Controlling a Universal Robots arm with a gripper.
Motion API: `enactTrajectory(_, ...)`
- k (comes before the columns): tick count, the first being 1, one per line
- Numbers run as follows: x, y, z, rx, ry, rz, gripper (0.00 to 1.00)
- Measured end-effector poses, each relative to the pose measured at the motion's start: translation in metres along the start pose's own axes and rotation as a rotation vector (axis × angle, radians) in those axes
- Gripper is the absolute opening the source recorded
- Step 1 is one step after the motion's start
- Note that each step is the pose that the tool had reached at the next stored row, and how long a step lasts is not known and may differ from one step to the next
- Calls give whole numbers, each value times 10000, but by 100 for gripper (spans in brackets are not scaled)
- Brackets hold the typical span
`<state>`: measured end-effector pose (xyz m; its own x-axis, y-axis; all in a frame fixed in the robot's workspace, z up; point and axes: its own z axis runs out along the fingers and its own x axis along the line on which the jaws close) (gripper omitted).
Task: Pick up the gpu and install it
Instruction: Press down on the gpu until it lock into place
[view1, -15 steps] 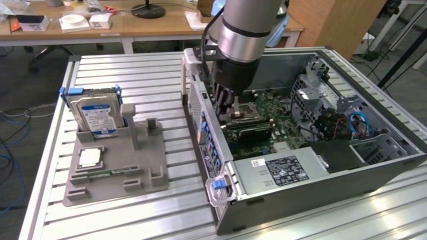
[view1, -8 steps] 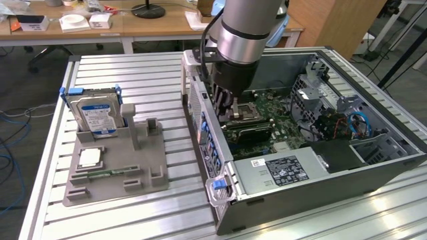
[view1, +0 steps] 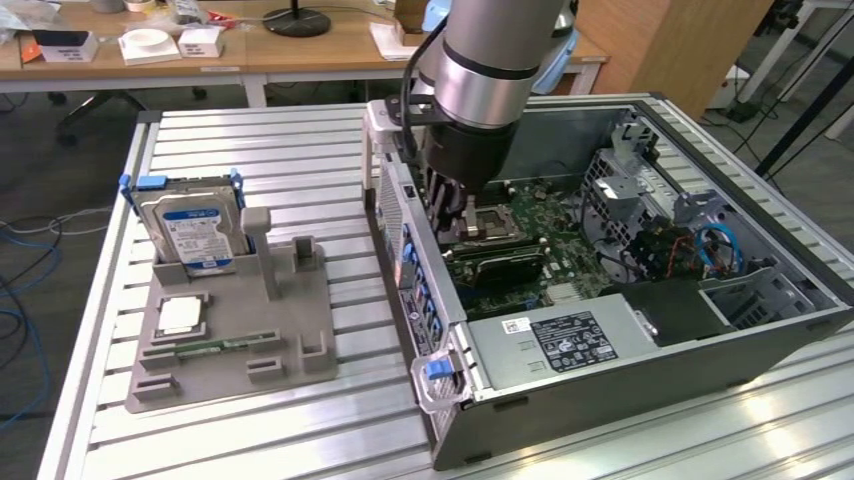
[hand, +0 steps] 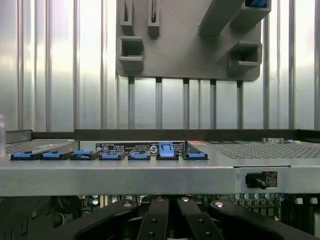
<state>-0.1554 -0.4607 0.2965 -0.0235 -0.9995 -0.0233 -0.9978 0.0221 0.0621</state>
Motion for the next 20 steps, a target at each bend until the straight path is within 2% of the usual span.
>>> enactTrajectory(8,-2,-44,-26,2,1,-22,11)
enactTrajectory(20,-5,-168,-46,-1,7,-86,11)
